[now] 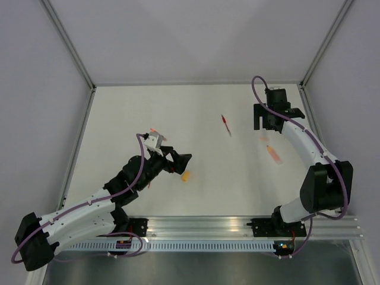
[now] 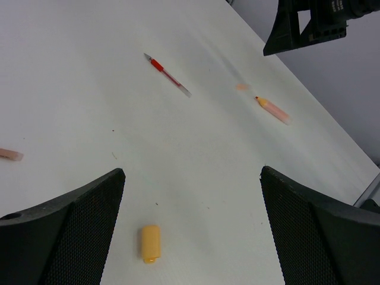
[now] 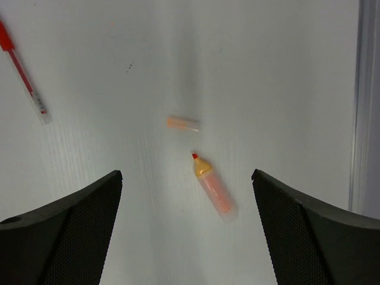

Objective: Insert the pens into the pen caps

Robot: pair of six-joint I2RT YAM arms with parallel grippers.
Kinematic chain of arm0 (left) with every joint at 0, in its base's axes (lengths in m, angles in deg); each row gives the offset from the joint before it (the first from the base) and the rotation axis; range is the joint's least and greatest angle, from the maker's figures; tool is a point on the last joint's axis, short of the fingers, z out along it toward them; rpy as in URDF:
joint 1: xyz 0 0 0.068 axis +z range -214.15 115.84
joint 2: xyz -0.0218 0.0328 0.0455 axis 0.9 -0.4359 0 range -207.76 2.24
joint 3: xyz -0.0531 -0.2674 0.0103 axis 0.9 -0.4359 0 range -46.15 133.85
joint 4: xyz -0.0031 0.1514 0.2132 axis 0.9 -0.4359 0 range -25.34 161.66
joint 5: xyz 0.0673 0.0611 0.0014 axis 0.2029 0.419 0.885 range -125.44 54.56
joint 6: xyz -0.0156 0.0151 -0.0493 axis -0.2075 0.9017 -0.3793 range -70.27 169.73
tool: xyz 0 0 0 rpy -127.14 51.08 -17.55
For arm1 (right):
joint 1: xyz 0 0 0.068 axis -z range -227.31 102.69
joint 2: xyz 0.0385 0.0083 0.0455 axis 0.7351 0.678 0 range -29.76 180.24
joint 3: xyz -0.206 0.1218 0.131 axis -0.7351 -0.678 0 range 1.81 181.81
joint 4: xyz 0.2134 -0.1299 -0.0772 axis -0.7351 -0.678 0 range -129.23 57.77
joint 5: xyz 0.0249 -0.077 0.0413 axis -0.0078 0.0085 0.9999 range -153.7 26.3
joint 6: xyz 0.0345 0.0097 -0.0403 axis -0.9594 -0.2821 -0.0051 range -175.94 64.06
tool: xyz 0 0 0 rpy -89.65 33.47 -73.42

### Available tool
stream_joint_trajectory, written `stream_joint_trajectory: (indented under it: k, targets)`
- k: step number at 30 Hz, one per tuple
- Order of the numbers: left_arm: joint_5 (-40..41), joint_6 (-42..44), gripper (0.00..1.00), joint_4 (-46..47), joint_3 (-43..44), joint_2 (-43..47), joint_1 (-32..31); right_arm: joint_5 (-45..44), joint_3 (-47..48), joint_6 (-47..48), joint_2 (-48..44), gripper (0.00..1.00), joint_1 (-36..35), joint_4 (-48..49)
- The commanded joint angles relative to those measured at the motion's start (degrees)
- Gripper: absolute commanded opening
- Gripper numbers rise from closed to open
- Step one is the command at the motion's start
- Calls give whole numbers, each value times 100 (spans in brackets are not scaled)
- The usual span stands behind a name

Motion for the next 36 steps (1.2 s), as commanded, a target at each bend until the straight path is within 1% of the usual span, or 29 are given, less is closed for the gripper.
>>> stream_joint_trajectory:
  k: [1,3,6,9,11,13,15,19,26,28,31,33,36]
  targets:
    - [-86,106,100,255,57,91,-10,605,-160,-292,289,96,552,-520]
    - [9,167,100,255,65,109,-10,1025,-380,-399,343,95,721,-389]
    - [80,203,100,255,65,126,-10,1326,-749,-434,466,95,1037,-160]
    - [89,237,100,246,65,109,-10,1292,-864,-504,825,95,1249,-186]
    - [115,317,100,237,100,83,-10,1344,-899,-513,932,95,1275,-195]
    - [317,387,100,-8,267,12,-10,1484,-1057,-531,924,94,1275,-64]
    - [397,396,100,-62,277,73,-19,1485,-1102,-522,897,94,1275,-11]
    - [221,387,100,96,180,161,-10,1459,-1189,-338,958,94,1275,-10]
    - [160,378,100,53,259,-5,-10,1485,-1260,-364,1126,93,1275,-98]
    - [160,378,100,53,259,-14,-10,1669,-1356,-364,1091,93,1275,-55]
    - [160,378,100,44,250,30,-10,1801,-1427,-408,1117,90,1275,-107]
    - [186,378,100,44,241,74,-10,1898,-1479,-469,1091,86,1275,-133]
    - [221,378,100,53,232,91,-10,1968,-1716,-767,994,82,1249,-72]
